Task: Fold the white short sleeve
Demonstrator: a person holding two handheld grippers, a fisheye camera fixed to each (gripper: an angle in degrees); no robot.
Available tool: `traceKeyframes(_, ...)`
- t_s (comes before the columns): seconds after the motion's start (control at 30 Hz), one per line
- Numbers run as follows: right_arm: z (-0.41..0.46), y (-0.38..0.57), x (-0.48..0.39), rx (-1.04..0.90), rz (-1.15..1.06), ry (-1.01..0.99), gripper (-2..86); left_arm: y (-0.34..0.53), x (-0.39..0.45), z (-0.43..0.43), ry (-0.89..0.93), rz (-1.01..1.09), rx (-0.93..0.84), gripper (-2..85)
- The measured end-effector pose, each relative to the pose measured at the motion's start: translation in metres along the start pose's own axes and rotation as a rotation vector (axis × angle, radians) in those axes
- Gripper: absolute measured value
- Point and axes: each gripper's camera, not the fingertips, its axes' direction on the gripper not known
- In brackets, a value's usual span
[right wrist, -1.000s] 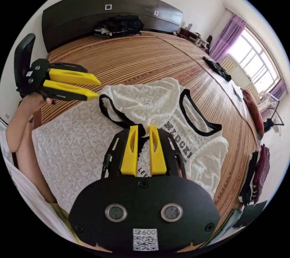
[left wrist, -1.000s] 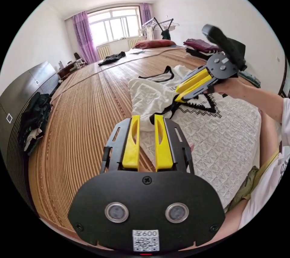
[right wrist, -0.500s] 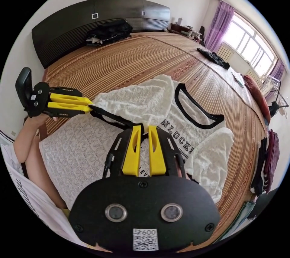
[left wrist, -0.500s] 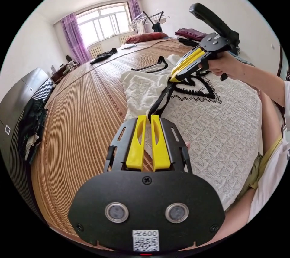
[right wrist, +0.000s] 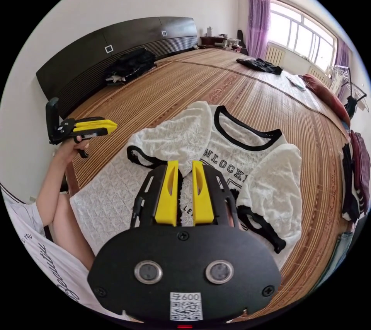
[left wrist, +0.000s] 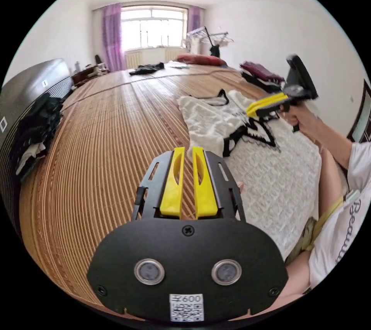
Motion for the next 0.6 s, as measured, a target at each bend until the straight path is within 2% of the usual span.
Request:
traceKeyframes(0.13,0.014,-0.015,0.0,-0.08,0.05,-0.017,-0.5,-0.02,0.014,0.005,0.042,0.08,0.028,1.2)
traceKeyframes(0.2,0.017,-0.016,0.003,-0.131,0.054,-0.006,-0.7,-0.034,0.03,0.028,-0.017,0.183,-0.102,1.3)
traceKeyframes(0.23,0.002,-0.014,0.005,-0.099,0.061,0.014,-0.7,-0.036,0.034,0.038,-0.042,0.219,-0.165,1.4)
traceKeyframes(0.27,-0.03,-0.007,0.005,0.003,0.079,0.05,-0.7,-0.038,0.042,0.062,-0.106,0.285,-0.356,1.6)
traceKeyframes(0.37,-0.131,0.026,0.01,0.235,0.098,0.109,-0.3,-0.045,0.05,0.044,-0.262,0.363,-0.273,2.6)
traceKeyframes(0.43,-0.186,0.055,0.026,0.254,0.139,0.085,0.6,-0.05,0.033,0.021,-0.327,0.299,-0.254,3.8)
traceKeyframes(0.53,-0.26,0.124,0.07,0.207,0.21,0.055,3.3,-0.045,-0.008,-0.02,-0.233,0.182,-0.22,8.1)
traceKeyframes(0.6,-0.294,0.172,0.106,0.155,0.308,0.079,4.5,-0.028,-0.046,-0.047,0.006,0.061,-0.213,11.7)
